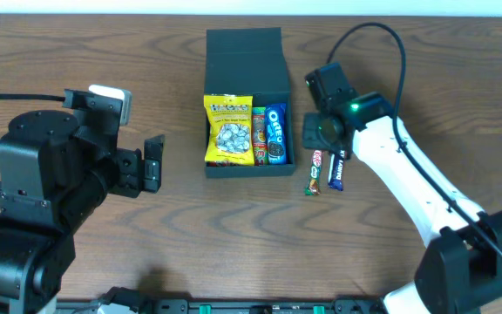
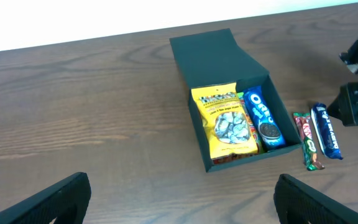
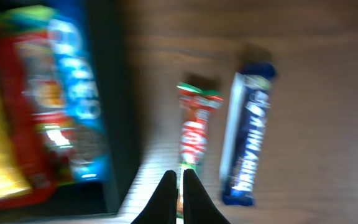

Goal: Pack container
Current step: 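Grasp the blue Dairy Milk bar with the right gripper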

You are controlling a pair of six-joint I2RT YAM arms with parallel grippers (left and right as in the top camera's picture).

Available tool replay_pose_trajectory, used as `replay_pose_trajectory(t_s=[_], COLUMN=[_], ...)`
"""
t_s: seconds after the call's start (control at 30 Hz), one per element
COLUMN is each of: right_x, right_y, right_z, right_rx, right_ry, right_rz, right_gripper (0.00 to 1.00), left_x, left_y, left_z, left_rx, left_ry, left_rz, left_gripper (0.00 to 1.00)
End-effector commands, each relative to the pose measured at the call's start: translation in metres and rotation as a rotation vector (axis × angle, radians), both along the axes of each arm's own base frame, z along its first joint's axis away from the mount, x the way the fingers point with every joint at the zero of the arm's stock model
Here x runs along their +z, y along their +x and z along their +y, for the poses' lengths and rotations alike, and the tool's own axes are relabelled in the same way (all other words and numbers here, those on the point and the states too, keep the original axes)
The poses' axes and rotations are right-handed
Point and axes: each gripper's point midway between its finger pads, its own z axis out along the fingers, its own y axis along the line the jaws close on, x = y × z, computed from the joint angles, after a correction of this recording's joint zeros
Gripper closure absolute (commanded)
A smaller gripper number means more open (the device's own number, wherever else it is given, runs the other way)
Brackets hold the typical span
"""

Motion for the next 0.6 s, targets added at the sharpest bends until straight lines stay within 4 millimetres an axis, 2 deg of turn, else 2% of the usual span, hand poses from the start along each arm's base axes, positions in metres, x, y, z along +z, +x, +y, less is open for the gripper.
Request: replay_pose_trajectory(t_s=[0.0,0.13,0.23,0.33,0.57], right_x=[-0.024,-0.055,-0.072,-0.080,-0.097], right_y=[-0.006,-0.017,-0.020,-0.020,-0.020], right_z=[-0.035,-0.054,-0.064,-0.067,-0.065], right_rx=[-0.093,-0.133,-0.149,-0.158,-0.155], right_ry=[-0.071,-0.081,-0.078,-0.073,-0.053], right_rz=[0.037,0.067,0.063,0.051,0.019], right_gripper=[0.92,0.89,0.79,0.66,0.62], left_x=[0.005,0.005,0.006,0.007,0.008], left_y=[-0.001,-0.001,0.000,0.001,0.001], left_z=[0.001,0.001,0.001,0.001,0.000], left_rx=[0.010,0.010,0.010,0.010,0.010], left_ry=[-0.012,-0.012,-0.013,-0.014,-0.015], left_rz=[-0.013,-0.013,-0.016,-0.021,-0.024], left_gripper=[0.05,0.05,0.05,0.05,0.05])
